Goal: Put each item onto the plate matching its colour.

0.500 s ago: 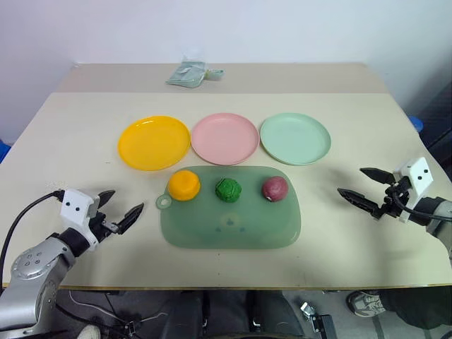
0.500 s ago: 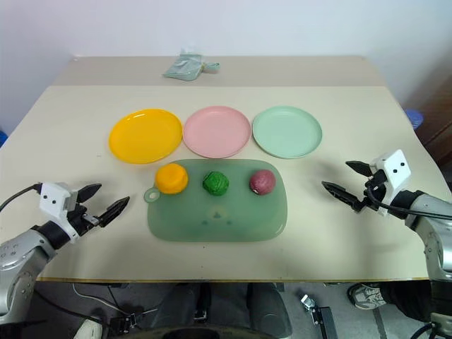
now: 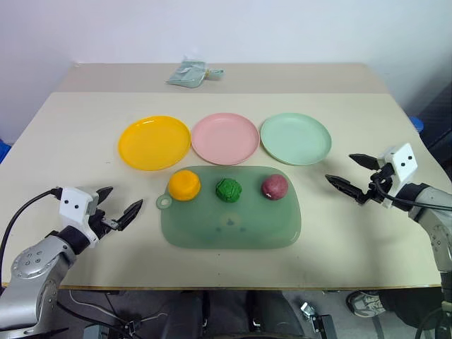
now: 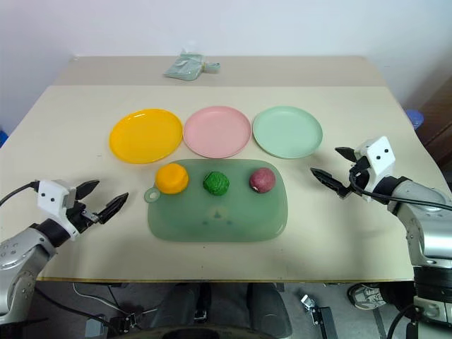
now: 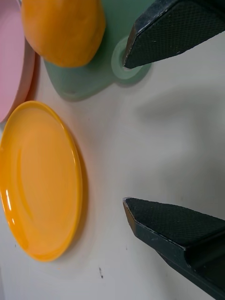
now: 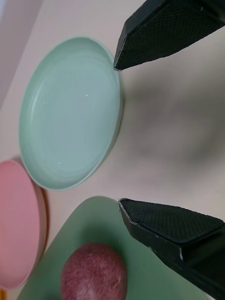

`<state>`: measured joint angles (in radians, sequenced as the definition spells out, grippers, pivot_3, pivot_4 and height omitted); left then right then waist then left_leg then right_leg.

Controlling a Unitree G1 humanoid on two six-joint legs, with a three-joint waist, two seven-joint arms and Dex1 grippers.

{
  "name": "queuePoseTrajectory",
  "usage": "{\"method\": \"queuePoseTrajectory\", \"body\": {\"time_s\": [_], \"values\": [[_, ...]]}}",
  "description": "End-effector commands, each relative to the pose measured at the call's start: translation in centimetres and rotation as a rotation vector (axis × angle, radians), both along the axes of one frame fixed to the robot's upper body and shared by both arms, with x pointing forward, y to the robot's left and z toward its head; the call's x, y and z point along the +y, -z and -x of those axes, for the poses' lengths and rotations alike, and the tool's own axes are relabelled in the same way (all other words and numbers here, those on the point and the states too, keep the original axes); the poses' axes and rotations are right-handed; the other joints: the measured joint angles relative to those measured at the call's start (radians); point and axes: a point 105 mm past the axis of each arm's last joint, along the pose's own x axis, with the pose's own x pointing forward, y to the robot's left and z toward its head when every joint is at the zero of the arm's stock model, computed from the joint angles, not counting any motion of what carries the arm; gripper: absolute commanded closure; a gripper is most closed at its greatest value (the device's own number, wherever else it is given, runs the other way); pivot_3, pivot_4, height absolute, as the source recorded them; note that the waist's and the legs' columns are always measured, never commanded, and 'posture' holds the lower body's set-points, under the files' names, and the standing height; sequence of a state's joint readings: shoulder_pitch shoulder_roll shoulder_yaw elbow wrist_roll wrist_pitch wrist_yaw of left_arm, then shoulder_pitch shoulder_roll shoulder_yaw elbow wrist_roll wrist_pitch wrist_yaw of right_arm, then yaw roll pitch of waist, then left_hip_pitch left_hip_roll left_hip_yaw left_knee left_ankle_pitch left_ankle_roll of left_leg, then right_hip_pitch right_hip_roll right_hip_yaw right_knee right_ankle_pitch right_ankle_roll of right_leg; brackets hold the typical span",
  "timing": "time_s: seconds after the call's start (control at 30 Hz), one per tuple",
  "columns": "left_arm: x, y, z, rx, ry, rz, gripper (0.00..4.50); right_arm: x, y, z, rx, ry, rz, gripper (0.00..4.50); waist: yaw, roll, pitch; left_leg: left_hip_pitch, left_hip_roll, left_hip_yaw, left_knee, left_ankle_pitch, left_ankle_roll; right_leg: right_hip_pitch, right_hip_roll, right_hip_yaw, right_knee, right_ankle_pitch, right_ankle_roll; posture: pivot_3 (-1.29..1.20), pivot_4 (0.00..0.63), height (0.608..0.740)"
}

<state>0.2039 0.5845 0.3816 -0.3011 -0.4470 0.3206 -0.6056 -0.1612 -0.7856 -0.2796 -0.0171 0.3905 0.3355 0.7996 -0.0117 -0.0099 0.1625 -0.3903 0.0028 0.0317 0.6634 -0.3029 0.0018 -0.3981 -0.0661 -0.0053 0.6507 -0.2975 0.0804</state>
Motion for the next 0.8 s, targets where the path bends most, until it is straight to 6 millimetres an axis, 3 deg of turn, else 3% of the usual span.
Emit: {"method": "queuePoseTrajectory", "body": {"time_s": [0.03,0.17,0.27,0.47,0.8], "values": [[0.0,-2.0,-0.1,-0.087,-0.005,0.008,0.00,-0.9,-1.7,-1.3,-0.121,0.111,0.066,0.04,-0.001,0.000,0.000,0.000,0.000,0.000,0.000,0.000,0.000,0.000,0.000,0.000,0.000,0.000,0.000,0.00,0.150,0.739],[-1.5,-2.1,-0.9,-0.089,0.061,0.022,0.00,-1.2,-3.2,-1.2,-0.172,0.163,-0.009,0.04,0.002,0.000,0.000,0.000,0.000,0.000,0.000,0.000,0.000,0.000,0.000,0.000,0.000,0.000,0.000,0.00,0.150,0.739],[-3.1,-3.1,-1.6,-0.098,0.155,0.063,0.00,0.0,-3.9,-0.4,-0.162,0.096,-0.048,0.04,0.002,0.000,0.000,0.000,-0.001,0.000,0.000,0.000,0.000,0.000,0.000,0.000,0.000,0.000,0.000,0.00,0.150,0.739],[-6.4,-3.5,-1.5,-0.057,0.389,0.024,0.00,4.5,-5.9,2.1,-0.125,-0.150,-0.161,0.04,-0.004,0.000,0.000,0.000,0.000,0.000,0.000,0.000,0.000,0.000,0.000,0.000,0.001,0.000,0.000,0.00,0.150,0.739],[-9.2,-1.3,-3.1,-0.024,0.501,-0.100,0.00,10.2,-3.2,4.8,0.020,-0.387,-0.201,0.04,0.001,0.000,0.000,0.000,-0.001,0.000,0.000,0.000,0.000,0.000,0.000,0.000,0.000,0.000,0.000,0.00,0.150,0.739]]}}
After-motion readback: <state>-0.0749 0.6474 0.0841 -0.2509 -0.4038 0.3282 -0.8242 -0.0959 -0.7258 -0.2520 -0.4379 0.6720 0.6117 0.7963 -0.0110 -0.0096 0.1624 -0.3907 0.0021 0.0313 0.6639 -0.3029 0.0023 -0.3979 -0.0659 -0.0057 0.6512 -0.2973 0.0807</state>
